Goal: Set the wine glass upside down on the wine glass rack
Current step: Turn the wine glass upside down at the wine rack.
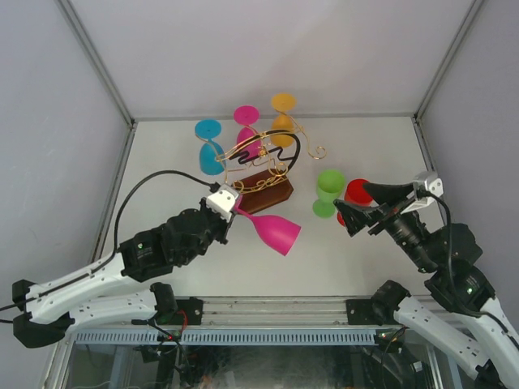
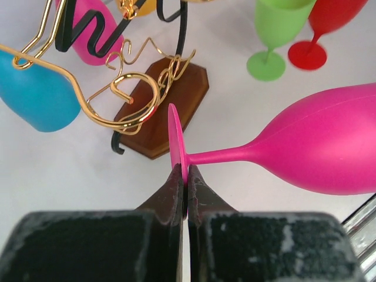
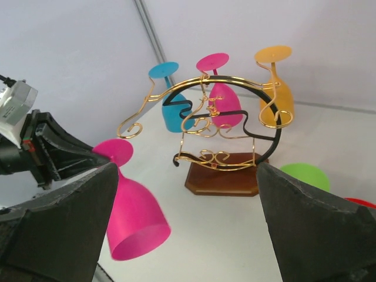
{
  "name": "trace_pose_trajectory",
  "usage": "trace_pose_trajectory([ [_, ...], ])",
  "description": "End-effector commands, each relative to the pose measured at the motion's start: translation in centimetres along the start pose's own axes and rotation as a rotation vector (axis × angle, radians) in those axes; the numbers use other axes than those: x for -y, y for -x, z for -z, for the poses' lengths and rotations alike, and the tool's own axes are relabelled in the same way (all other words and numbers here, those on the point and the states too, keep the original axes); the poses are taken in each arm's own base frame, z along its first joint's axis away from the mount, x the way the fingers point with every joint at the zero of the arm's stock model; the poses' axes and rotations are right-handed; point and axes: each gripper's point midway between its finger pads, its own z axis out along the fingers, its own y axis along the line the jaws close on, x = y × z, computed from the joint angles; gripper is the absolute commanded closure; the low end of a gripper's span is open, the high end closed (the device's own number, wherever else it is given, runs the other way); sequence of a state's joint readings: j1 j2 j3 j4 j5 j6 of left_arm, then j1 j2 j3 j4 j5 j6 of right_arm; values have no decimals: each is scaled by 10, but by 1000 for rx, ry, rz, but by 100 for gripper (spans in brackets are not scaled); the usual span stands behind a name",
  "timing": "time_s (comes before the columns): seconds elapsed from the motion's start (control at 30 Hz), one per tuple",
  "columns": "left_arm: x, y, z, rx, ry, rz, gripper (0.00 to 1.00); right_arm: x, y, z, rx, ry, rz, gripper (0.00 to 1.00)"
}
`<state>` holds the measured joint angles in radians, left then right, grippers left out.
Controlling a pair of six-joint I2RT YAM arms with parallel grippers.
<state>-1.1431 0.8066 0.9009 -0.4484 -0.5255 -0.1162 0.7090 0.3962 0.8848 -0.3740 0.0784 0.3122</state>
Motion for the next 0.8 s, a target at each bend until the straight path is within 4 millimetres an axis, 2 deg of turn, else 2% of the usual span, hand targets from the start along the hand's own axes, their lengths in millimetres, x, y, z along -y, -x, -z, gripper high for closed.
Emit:
trace_pose_trajectory([
  [0.0,-8,17,12,17,-20,-142,100,-1,13,-15,91,32,145,0],
  [0.1,-11,18,14,15,-21,-202,100,-4,2,-30,120,93,270,0],
  [0.17,-15,20,14,9,-10,-245,100,-8,8,-41,185,114,313,0],
  [0.27,-16,23,18,-8,-20,-293,100,-13,8,-57,172,144,355,0],
  [0.43,-14,30,28,13,-75,-338,100,-47,-3,-64,154,356,449,0],
  [0.6,-20,30,36,28,-80,-385,100,-83,-32,-64,67,570,559,3],
  [0.77,-21,33,39,41,-91,-436,100,-105,-64,-67,27,670,763,6],
])
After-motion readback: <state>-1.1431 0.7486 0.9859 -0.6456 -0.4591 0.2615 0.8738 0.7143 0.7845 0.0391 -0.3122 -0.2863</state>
